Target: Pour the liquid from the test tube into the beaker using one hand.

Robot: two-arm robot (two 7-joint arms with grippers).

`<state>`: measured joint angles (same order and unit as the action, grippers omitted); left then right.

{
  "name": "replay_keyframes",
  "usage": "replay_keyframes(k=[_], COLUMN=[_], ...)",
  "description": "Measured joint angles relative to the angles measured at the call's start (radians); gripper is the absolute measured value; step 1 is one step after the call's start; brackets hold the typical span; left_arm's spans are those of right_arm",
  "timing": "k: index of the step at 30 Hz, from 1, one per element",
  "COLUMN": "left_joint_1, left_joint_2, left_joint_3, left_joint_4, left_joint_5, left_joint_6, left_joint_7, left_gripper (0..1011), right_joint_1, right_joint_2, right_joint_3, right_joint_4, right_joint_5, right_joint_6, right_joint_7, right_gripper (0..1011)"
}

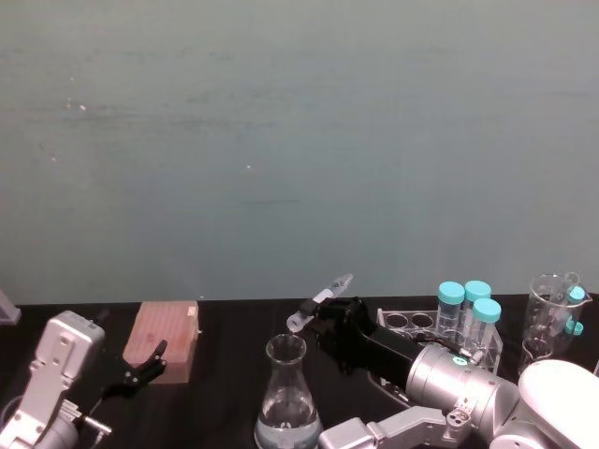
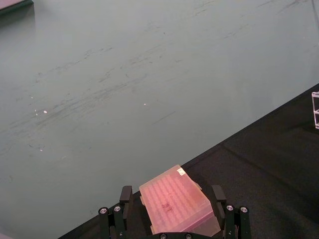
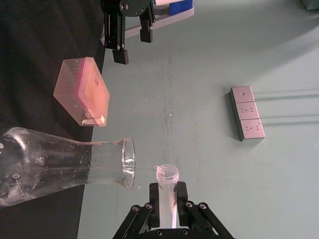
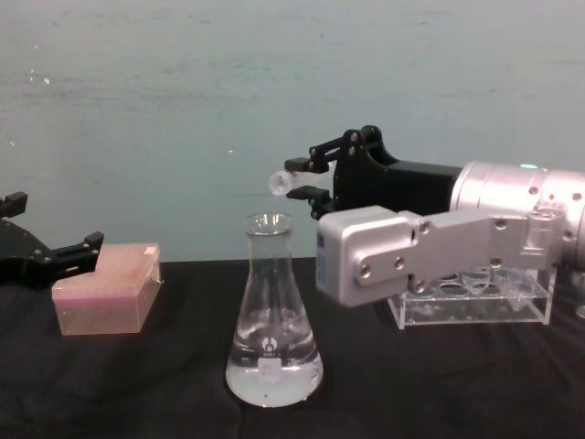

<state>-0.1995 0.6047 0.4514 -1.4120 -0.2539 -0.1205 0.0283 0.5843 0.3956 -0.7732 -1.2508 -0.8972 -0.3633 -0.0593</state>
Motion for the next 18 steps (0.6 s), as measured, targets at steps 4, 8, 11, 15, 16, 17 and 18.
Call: replay_keyframes(k=[4,8,11,15,16,17,18], left_joint_1=[0.000,0.000,0.000,0.000,0.000,0.000,0.000], left_joint_2=[0.000,0.000,0.000,0.000,0.000,0.000,0.000], left_joint_3=[0.000,0.000,0.000,0.000,0.000,0.000,0.000], left_joint_4=[0.000,0.000,0.000,0.000,0.000,0.000,0.000], left_joint_5=[0.000,0.000,0.000,0.000,0.000,0.000,0.000], left_joint_6=[0.000,0.000,0.000,0.000,0.000,0.000,0.000], left_joint_7=[0.000,0.000,0.000,0.000,0.000,0.000,0.000], left_gripper=[1000,1000,1000,1000,1000,1000,1000], right_joint_1=[0.005,0.009,0.013,0.017,0.018,0.019,0.020], right_joint_2=[0.002,0.004,0.005,0.006,0.006,0.006,0.006], right_joint_3=[-0.008,-0.015,-0.020,-0.024,-0.025,-0.027,-0.028], right_joint_4=[0.004,0.007,0.009,0.011,0.012,0.013,0.014], right_joint_5=[-0.012,-0.022,-0.029,-0.035,-0.037,-0.039,-0.040], right_joint_6=[0.000,-0.001,0.000,0.002,0.003,0.005,0.006], right_joint_7=[-0.010,-0.017,-0.022,-0.026,-0.028,-0.030,-0.031], right_gripper=[194,194,194,194,194,194,194])
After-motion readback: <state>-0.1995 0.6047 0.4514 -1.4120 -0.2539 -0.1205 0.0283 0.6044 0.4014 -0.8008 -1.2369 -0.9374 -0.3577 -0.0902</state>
